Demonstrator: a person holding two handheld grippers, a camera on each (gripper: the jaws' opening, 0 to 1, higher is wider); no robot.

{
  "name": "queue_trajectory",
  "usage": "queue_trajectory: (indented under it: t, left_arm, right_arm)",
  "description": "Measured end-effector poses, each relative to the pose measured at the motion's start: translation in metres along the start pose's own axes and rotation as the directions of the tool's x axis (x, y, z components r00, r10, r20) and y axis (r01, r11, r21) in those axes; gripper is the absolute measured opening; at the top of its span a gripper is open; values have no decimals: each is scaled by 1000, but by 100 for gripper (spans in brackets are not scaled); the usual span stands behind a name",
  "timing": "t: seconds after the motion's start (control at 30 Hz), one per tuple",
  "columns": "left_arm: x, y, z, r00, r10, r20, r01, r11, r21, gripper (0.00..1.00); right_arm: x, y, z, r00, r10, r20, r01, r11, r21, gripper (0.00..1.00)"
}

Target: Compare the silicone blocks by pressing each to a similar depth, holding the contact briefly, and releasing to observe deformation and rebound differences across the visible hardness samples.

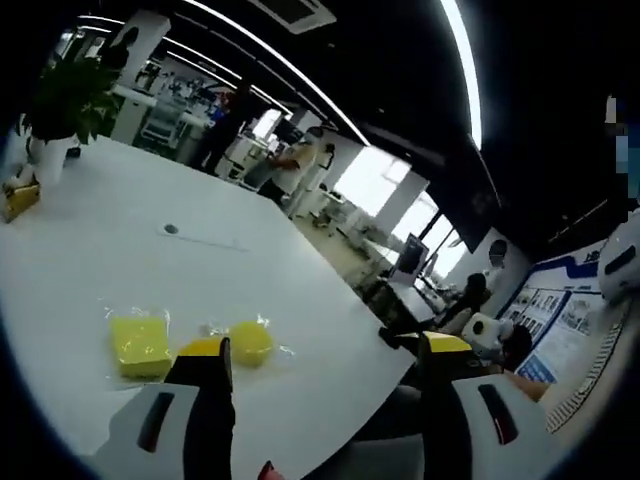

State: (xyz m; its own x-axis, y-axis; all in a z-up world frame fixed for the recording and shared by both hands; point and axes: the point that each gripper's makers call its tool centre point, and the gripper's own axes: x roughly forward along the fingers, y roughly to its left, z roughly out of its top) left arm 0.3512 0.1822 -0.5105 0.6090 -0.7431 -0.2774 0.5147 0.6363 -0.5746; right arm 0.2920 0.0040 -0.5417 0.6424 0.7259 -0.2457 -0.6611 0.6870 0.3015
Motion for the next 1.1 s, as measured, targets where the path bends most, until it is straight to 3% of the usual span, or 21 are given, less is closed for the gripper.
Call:
queue_trajectory:
  t: [0.13,0.2,0.47,0.67,0.83,0.97,1.1]
  left_arm:
    - [22,10,-3,999,0,-40,0,1000,9,74]
    - [30,15,-10,996,5,-88,-4,1000,8,74]
    - [74,40,-9,993,13,-114,-24,995,-101,76]
    - [106,64,-22,986,18,-166,-49,981,-189,73]
    - [129,85,-32,983,38,-178,-91,951,-297,76]
    - [143,100,-34,982,49,-180,-109,935,-337,76]
    - [158,114,-37,983,54,-174,-124,901,-416,76]
  right_arm:
    - [2,-12,0,1000,4,-8,-4,1000,14,81]
    - [2,-17,-1,1000,7,-16,-7,1000,19,81]
    - [7,-41,-4,999,8,-43,-6,999,44,81]
    - [14,-54,-6,999,13,-51,-9,997,71,79]
    - [20,-66,-11,998,12,-69,-6,996,87,79]
    - [25,-71,-16,996,15,-88,-7,995,95,78]
    - [30,-76,-19,995,17,-98,-6,995,103,78]
